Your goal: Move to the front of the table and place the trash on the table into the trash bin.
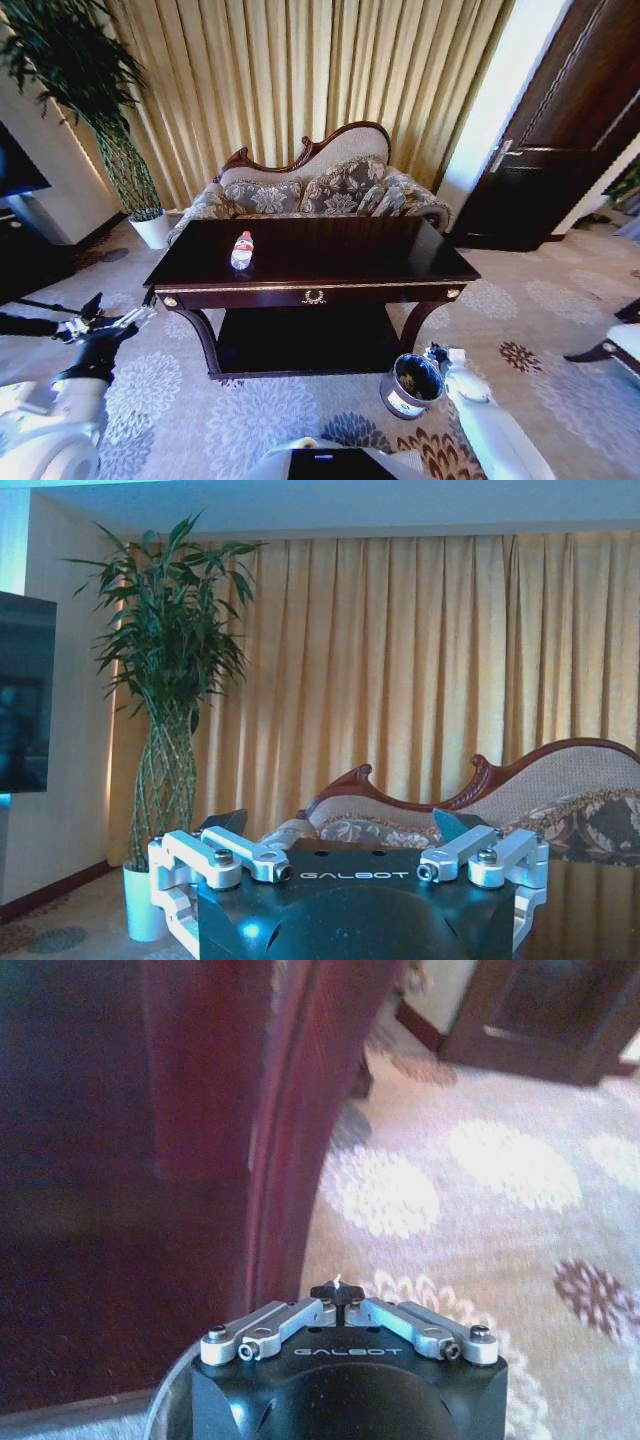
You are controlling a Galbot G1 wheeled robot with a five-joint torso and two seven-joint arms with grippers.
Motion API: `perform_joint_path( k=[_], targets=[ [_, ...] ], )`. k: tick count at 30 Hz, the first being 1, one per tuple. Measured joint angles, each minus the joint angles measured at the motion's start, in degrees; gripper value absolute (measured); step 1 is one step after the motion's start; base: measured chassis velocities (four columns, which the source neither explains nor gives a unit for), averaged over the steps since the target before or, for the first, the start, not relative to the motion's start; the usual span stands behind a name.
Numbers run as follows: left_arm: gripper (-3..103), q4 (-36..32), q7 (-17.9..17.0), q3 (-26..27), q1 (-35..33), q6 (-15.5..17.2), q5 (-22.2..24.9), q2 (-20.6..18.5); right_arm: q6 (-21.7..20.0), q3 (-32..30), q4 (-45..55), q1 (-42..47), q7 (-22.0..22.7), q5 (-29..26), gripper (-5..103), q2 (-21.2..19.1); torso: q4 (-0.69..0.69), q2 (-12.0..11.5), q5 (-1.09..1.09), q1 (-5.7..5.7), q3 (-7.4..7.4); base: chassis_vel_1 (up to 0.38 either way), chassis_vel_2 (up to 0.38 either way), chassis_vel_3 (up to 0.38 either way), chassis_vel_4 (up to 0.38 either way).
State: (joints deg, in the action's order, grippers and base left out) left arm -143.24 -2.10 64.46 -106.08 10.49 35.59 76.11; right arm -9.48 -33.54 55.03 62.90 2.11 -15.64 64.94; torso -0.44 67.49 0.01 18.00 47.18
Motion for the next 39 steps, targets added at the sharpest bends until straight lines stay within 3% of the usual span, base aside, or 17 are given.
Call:
perform_joint_path(
  k=[4, 9, 11, 12, 17, 19, 22, 27, 32, 39],
  targets=[
    [100, 0.00, 0.14, 0.21, -0.02, -0.12, 0.02, -0.01, 0.73, -0.59, -3.83, -2.28, 0.18, 1.72, 0, 0.85, 0.01, 0.00, 0.00, 0.00, 0.00, 0.000, 0.000, 0.000, 0.000],
    [100, 0.00, 0.80, 0.76, -0.03, -0.16, 0.32, -0.28, 1.37, -1.07, -5.80, -4.11, 0.29, 2.52, 21, 1.01, 0.01, 0.00, -0.02, 0.00, 0.00, 0.000, 0.000, 0.000, 0.000],
    [100, 0.00, 0.86, 0.77, 0.00, -0.18, 0.35, -0.33, 1.41, -1.10, -5.79, -4.13, 0.31, 2.56, 21, 1.02, 0.02, 0.00, -0.02, 0.00, -0.01, 0.000, 0.000, 0.000, 0.000],
    [100, 0.00, 0.89, 0.72, 0.05, -0.34, 0.36, -0.36, 1.42, -1.13, -5.69, -4.07, 0.33, 2.64, 32, 1.03, 0.01, 0.00, -0.01, 0.00, 0.00, 0.000, 0.000, 0.000, 0.000],
    [100, 0.00, 1.22, 0.35, 0.07, -0.98, 0.36, -0.36, 1.47, -1.19, -4.43, -3.16, 0.37, 2.66, 43, 1.03, 0.01, 0.00, -0.01, 0.00, 0.00, 0.000, 0.000, 0.000, 0.000],
    [100, 0.07, 1.41, 0.08, 0.09, -1.08, 0.36, -0.23, 1.48, -1.27, -3.92, -2.69, 0.37, 2.66, 59, 1.00, 0.00, 0.00, -0.01, 0.00, -0.01, 0.000, 0.000, 0.000, 0.000],
    [100, 0.20, 1.54, 0.07, 0.06, -1.13, 0.36, -0.19, 1.47, -1.41, -3.64, -2.31, 0.38, 2.63, 64, 0.99, 0.01, 0.00, -0.01, 0.00, 0.00, 0.000, 0.000, 0.000, 0.000],
    [100, 0.39, 1.74, 0.23, 0.02, -1.32, 0.39, -0.23, 1.47, -1.65, -2.48, -1.33, 0.41, 2.38, 86, 1.03, 0.01, 0.00, 0.00, 0.00, 0.00, 0.000, 0.000, 0.000, 0.000],
    [100, 0.42, 1.84, 0.18, 0.03, -1.36, 0.42, -0.23, 1.39, -1.89, -1.88, -0.96, 0.45, 2.36, 99, 1.29, 0.01, 0.00, -0.01, 0.00, 0.00, 0.000, 0.000, 0.000, 0.000],
    [100, 0.48, 1.86, 0.11, 0.13, -1.50, 0.54, -0.10, 1.04, -2.34, -0.58, 0.14, 0.49, 2.19, 100, 1.38, 0.01, 0.00, -0.01, 0.00, 0.00, 0.000, 0.000, 0.000, 0.000]
  ],
)
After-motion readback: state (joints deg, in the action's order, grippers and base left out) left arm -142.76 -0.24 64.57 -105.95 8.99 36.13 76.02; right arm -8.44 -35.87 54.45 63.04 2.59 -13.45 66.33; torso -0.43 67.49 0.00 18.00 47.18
